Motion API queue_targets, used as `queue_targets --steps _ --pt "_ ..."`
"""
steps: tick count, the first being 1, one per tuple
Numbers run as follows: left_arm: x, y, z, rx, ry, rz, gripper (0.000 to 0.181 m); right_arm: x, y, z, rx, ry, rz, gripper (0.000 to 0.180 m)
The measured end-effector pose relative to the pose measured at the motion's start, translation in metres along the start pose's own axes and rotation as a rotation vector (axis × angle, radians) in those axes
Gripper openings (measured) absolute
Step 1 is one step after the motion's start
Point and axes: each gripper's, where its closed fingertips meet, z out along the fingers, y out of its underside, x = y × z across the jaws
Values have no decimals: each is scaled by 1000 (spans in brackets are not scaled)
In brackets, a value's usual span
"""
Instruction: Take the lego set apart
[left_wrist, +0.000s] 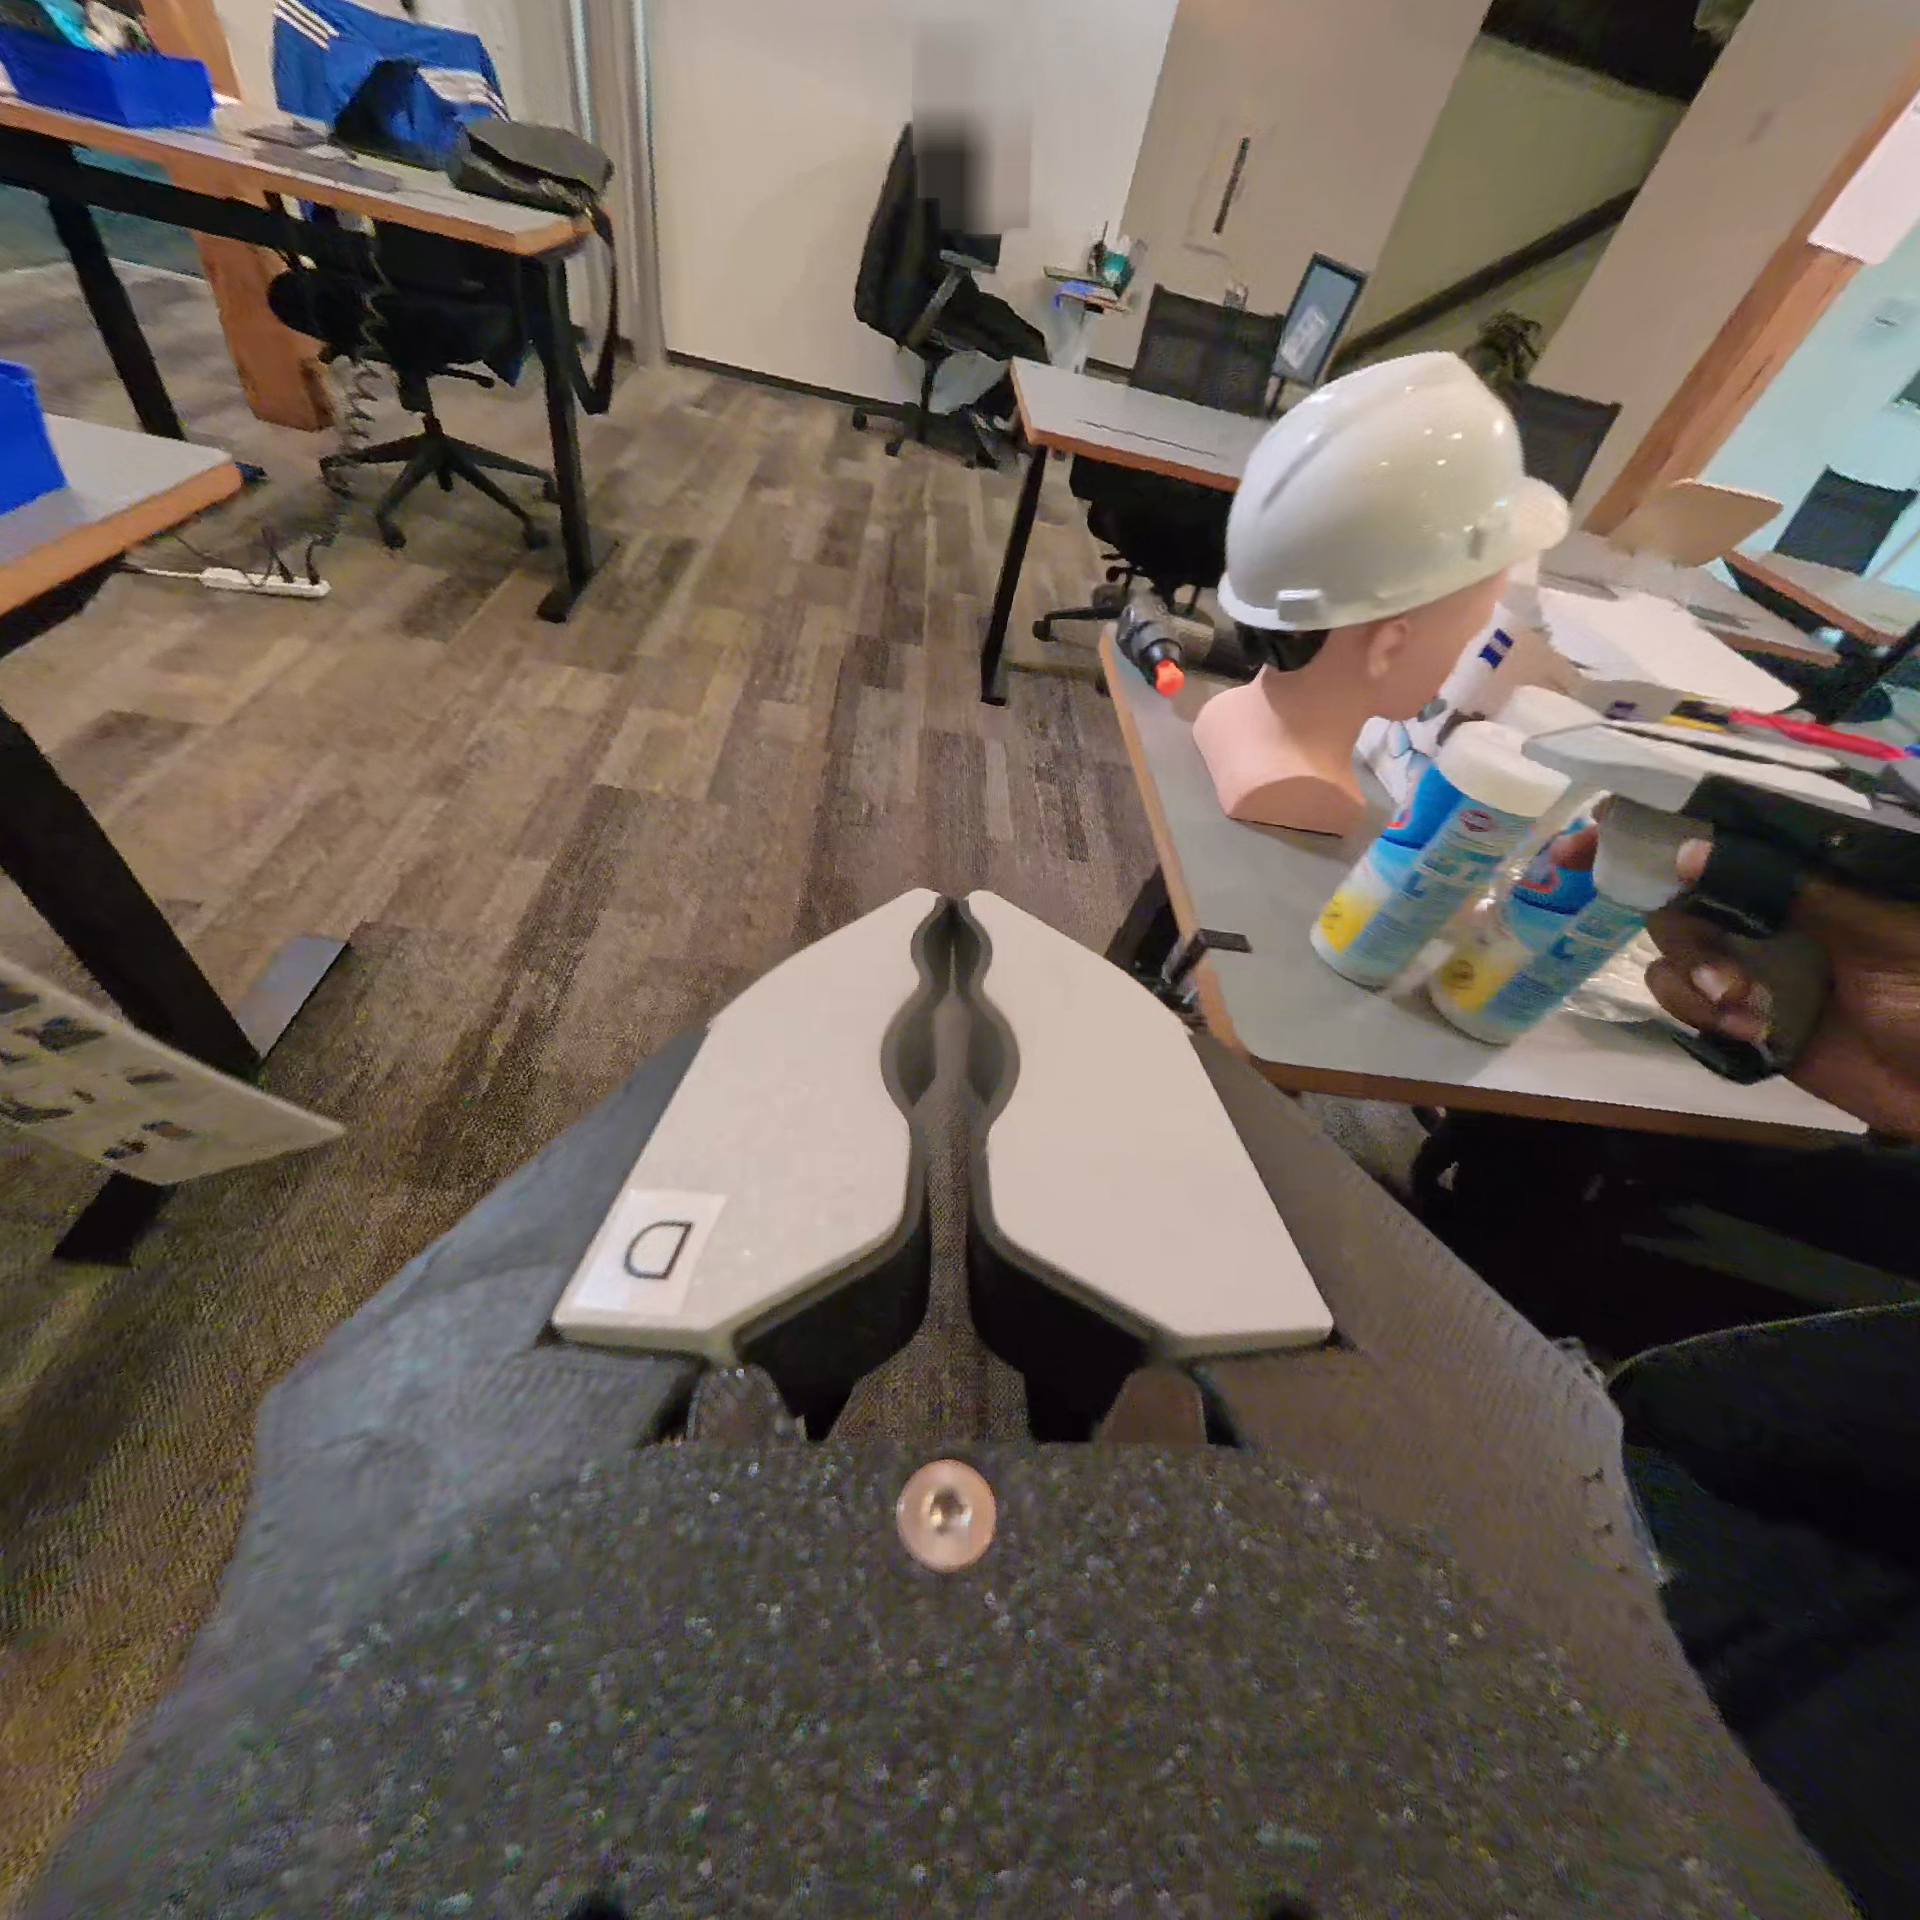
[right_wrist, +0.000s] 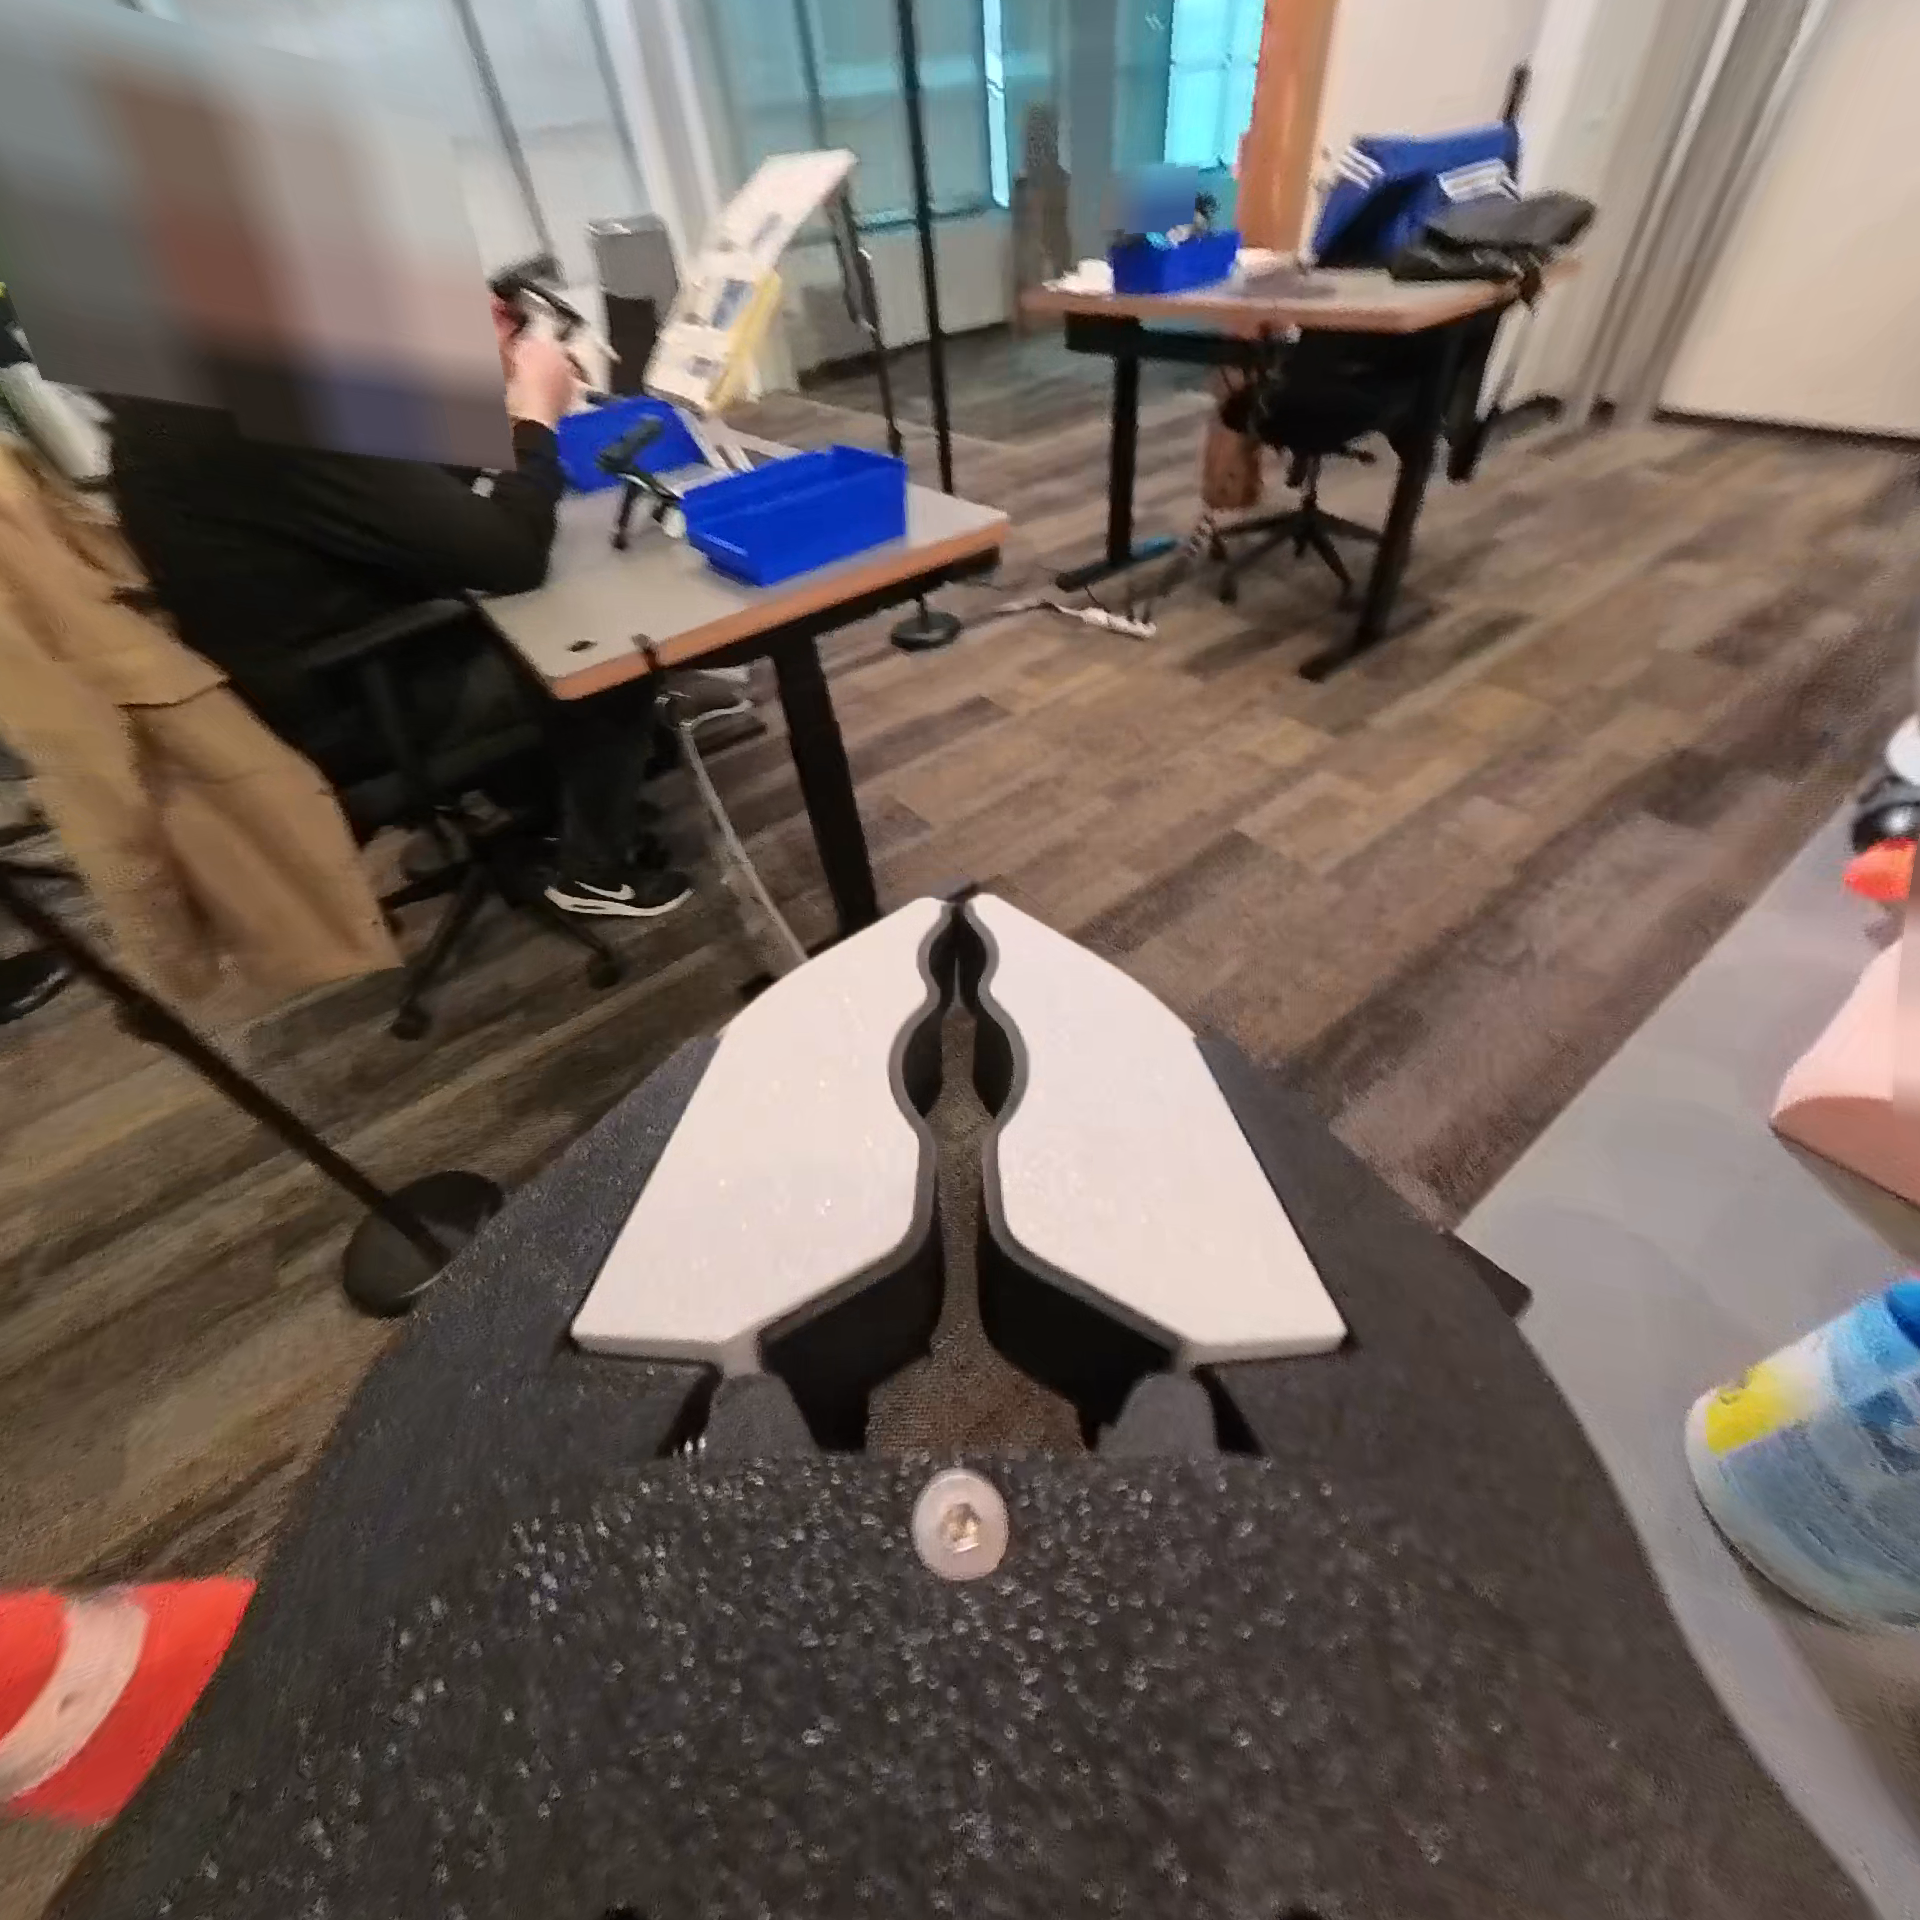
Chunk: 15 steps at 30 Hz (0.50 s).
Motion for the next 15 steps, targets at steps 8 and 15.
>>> queue_targets --steps 8,15 --pt "-135 -32 219 -110 34 95 0 129 47 202 -41 346 176 0" --pt "-176 -132 467 -158 266 162 1 269 -21 351 -35 470 220 0"
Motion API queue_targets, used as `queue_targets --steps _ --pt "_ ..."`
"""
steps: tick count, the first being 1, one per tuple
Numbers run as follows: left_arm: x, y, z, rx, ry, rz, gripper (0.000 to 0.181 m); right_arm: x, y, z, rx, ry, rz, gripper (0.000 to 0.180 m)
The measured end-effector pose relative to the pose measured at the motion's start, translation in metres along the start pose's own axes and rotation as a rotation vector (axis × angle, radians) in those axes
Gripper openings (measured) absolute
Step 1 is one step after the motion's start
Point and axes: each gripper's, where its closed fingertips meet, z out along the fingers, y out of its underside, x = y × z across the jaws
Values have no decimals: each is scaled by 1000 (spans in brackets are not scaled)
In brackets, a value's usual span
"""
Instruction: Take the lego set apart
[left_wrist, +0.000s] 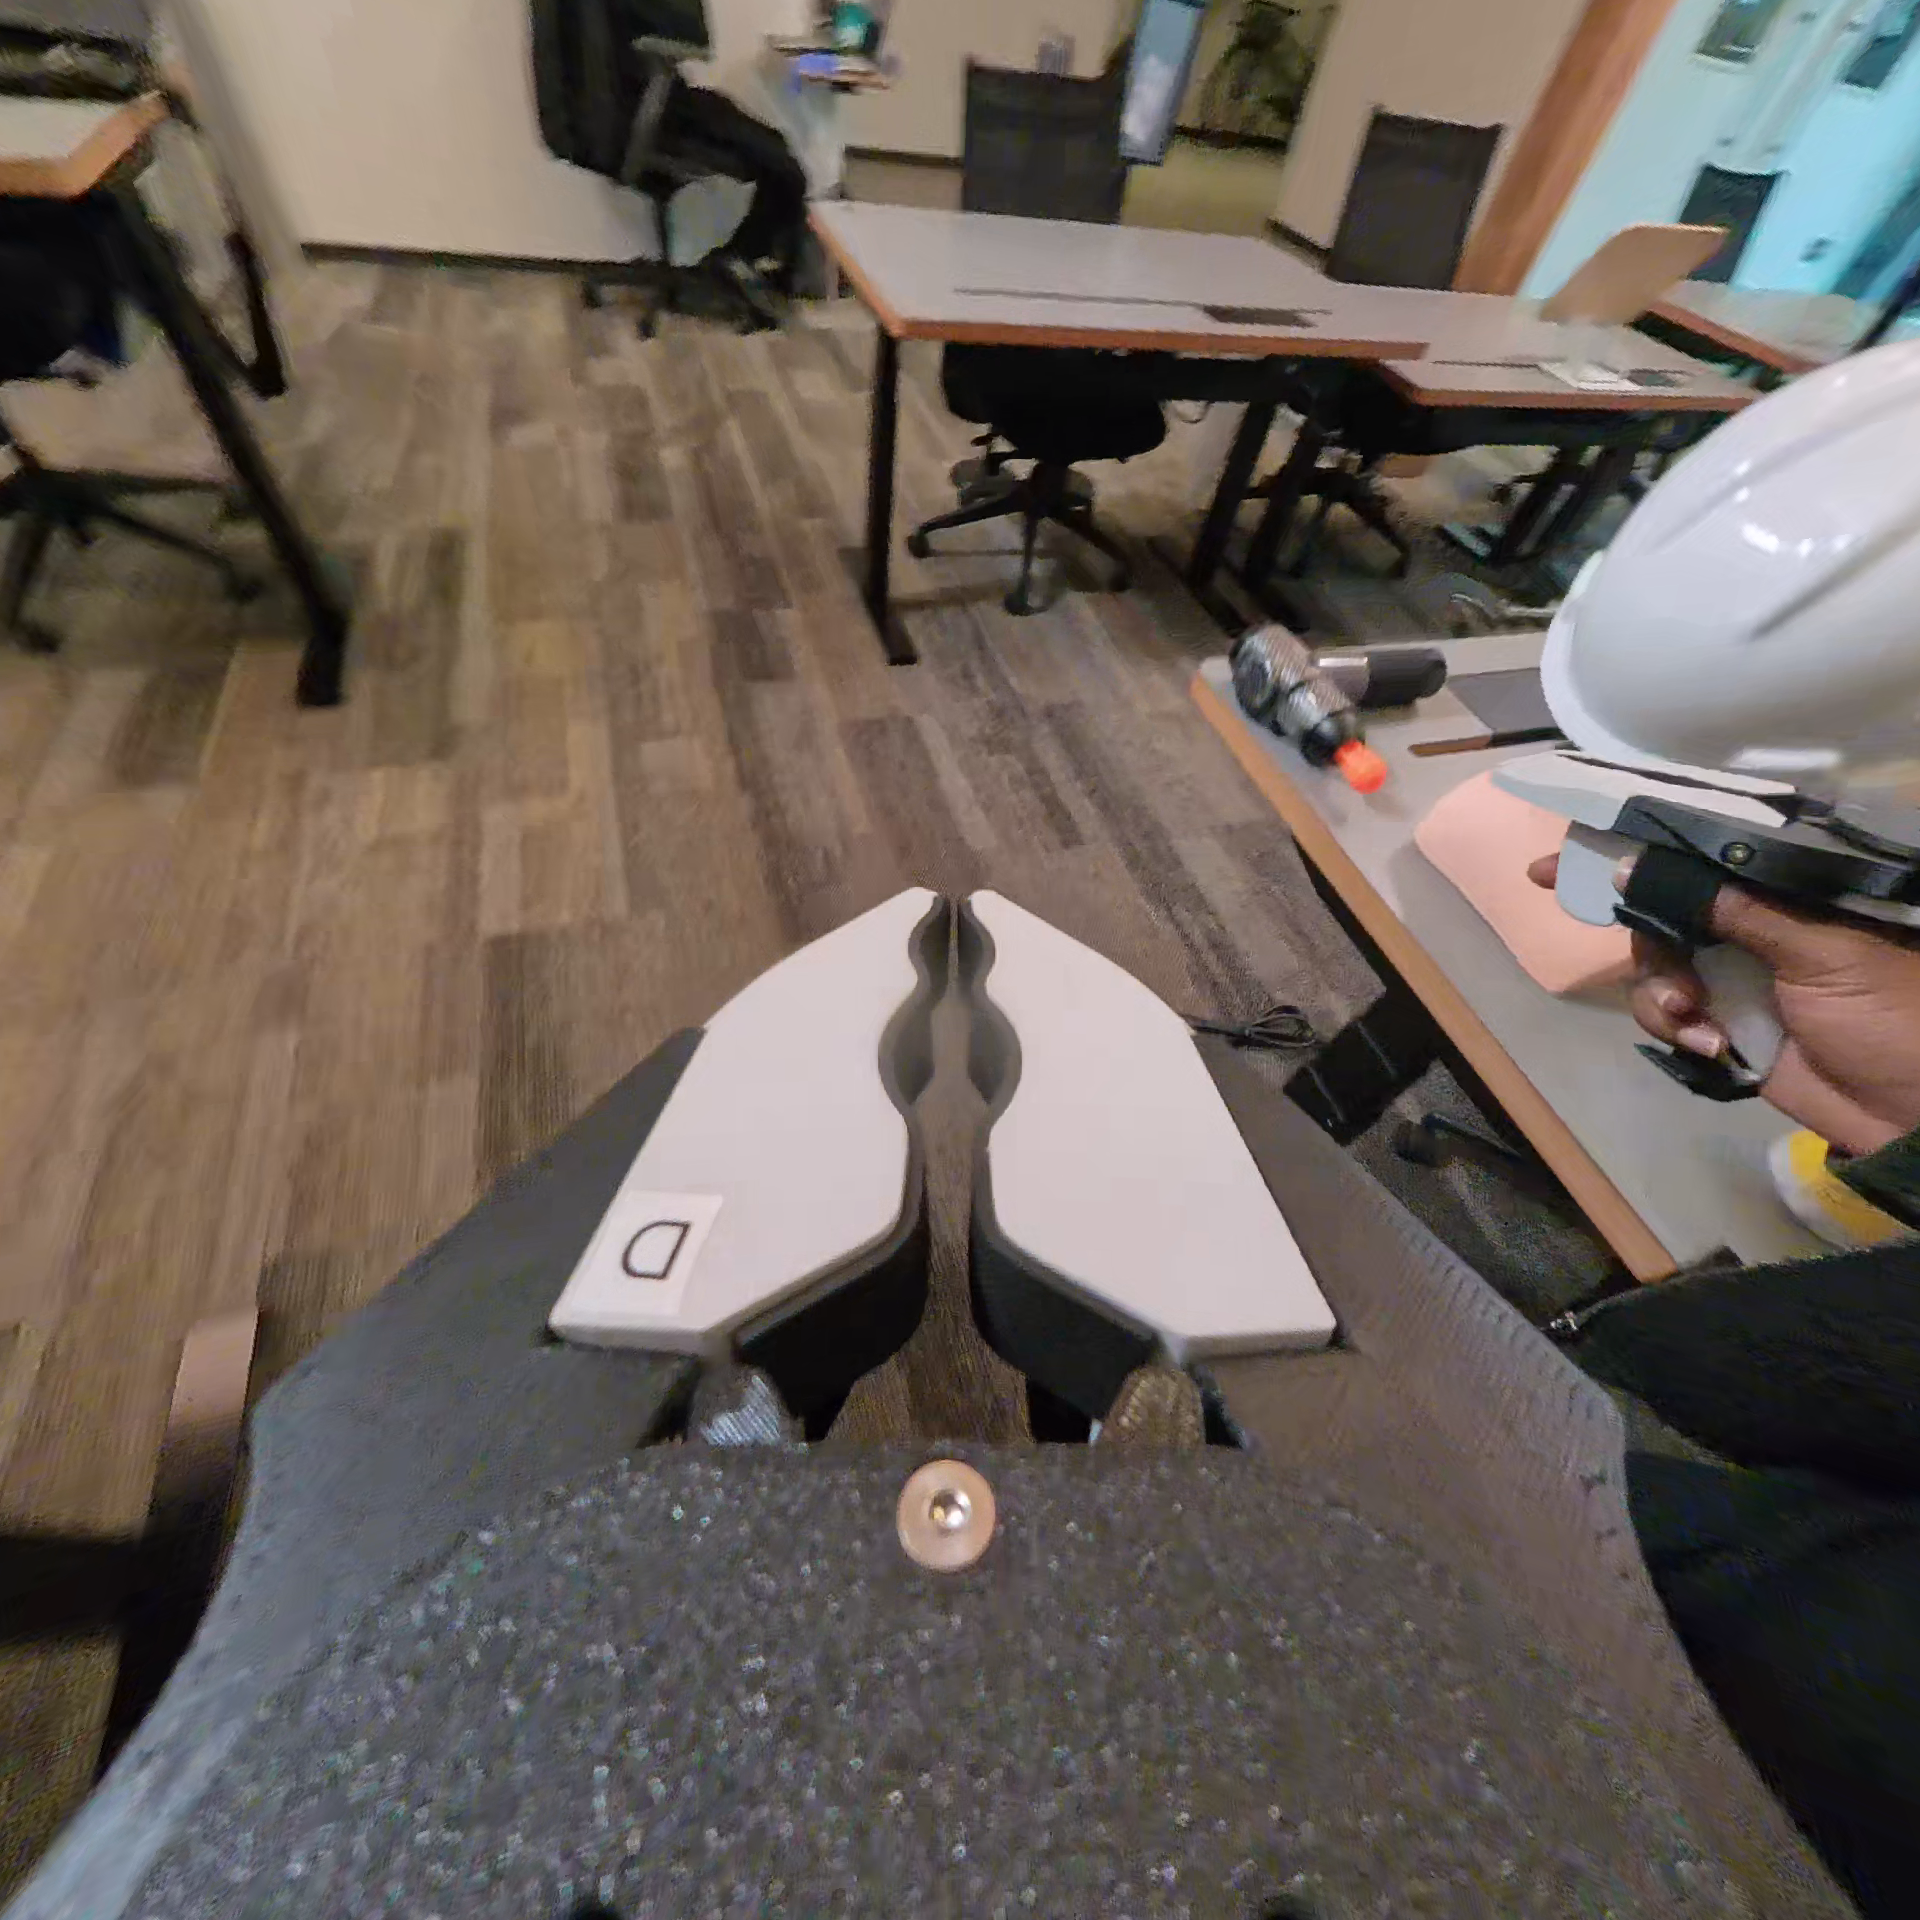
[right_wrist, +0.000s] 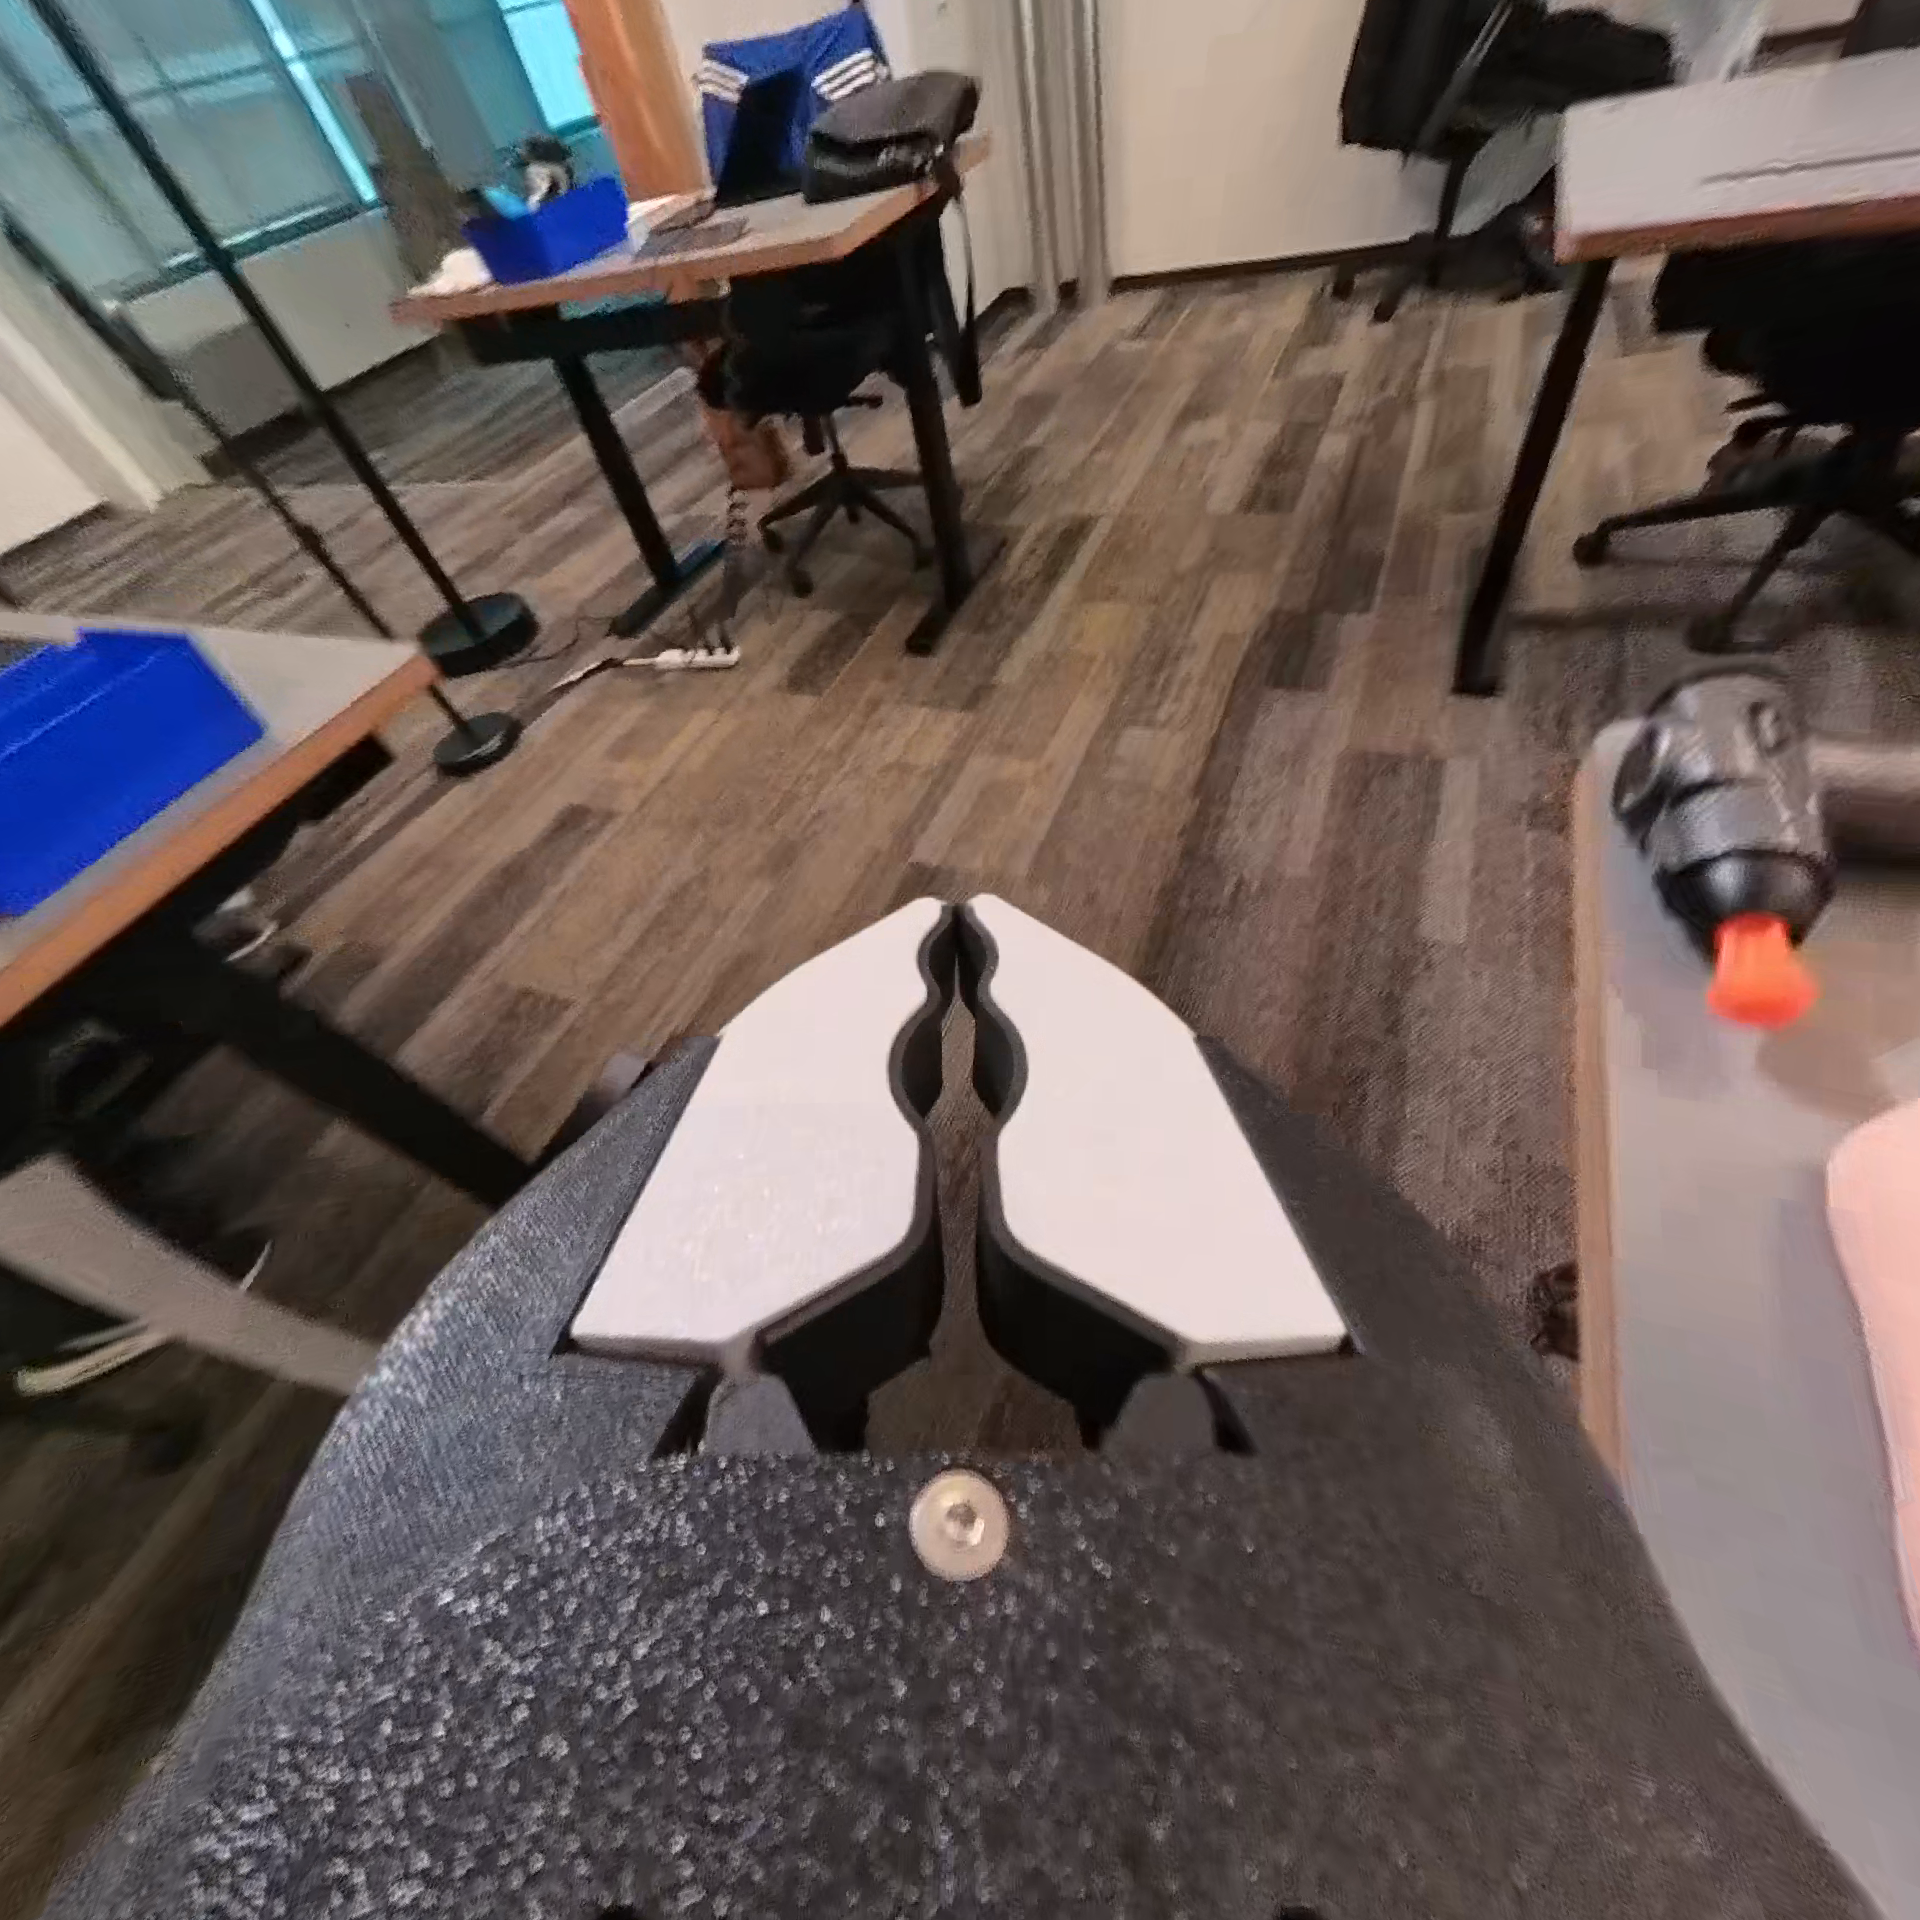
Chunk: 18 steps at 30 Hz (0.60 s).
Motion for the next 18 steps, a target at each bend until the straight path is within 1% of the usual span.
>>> queue_targets --steps 2,5,9,12,15,17,18 --pt "-24 -34 59 19 65 24 1 20 -27 33 7 41 25 0" --pt "-51 -66 151 6 165 38 1 50 -56 80 18 111 64 0" --pt "-74 -85 281 -61 319 105 1 97 -76 149 47 252 65 0" --pt "-88 -99 386 -88 411 203 1 145 -86 207 78 388 125 0" --pt "-84 -129 492 -104 530 267 0 199 -113 257 85 543 144 0" --pt "-67 -160 556 -109 651 281 0 228 -146 281 112 595 192 0" --pt "-56 -175 586 -122 712 299 0 240 -161 290 115 619 184 0"
